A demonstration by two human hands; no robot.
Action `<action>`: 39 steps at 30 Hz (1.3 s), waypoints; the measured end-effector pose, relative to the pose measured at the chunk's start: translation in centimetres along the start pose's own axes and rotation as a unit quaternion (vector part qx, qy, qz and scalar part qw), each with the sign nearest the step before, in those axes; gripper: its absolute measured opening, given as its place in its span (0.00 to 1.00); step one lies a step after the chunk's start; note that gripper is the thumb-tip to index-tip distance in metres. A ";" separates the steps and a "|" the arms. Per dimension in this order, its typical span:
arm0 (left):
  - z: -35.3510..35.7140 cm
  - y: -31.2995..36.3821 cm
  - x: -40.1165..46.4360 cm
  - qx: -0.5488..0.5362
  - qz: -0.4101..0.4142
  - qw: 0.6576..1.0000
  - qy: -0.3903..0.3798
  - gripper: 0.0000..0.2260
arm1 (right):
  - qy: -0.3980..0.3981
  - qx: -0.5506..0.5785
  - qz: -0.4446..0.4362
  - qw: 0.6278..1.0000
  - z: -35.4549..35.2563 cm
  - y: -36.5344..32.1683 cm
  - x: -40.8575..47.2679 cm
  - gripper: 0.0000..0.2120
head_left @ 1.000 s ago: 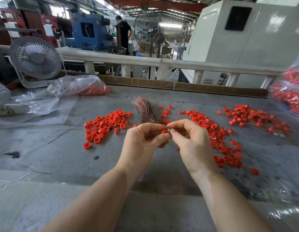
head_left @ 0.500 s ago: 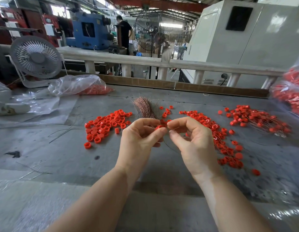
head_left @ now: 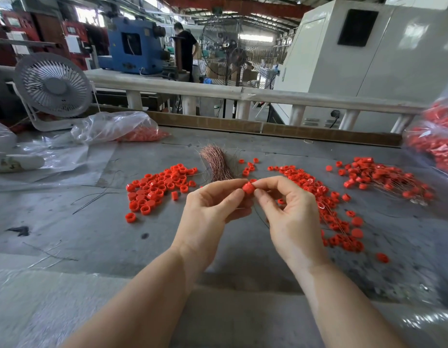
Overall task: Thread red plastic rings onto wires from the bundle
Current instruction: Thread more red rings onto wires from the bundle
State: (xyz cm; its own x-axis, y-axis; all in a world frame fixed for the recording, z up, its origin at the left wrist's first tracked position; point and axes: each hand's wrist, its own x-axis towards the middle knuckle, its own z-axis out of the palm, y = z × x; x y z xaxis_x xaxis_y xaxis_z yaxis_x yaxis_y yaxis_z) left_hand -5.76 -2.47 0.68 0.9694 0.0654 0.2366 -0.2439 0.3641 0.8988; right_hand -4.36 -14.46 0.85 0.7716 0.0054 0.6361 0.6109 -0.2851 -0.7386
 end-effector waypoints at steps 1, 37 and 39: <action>0.0 0.1 0.0 -0.011 -0.003 1.000 -0.001 0.06 | -0.004 0.004 -0.001 1.000 0.0 0.0 0.0 0.15; -0.6 0.4 -0.1 0.052 0.021 0.998 -0.016 0.06 | -0.067 0.053 0.015 0.996 -0.3 -0.5 -0.1 0.03; -0.7 0.4 -0.1 0.057 0.026 0.998 -0.020 0.05 | -0.072 0.051 0.010 0.996 -0.3 -0.4 -0.1 0.04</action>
State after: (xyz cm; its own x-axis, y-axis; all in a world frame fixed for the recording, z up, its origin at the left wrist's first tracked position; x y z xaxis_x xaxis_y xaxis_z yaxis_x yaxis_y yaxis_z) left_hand -5.97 -1.73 0.76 0.9539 0.0437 0.2969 -0.2980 0.2535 0.9203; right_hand -4.77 -14.59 1.11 0.7973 0.1408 0.5869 0.6035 -0.1868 -0.7751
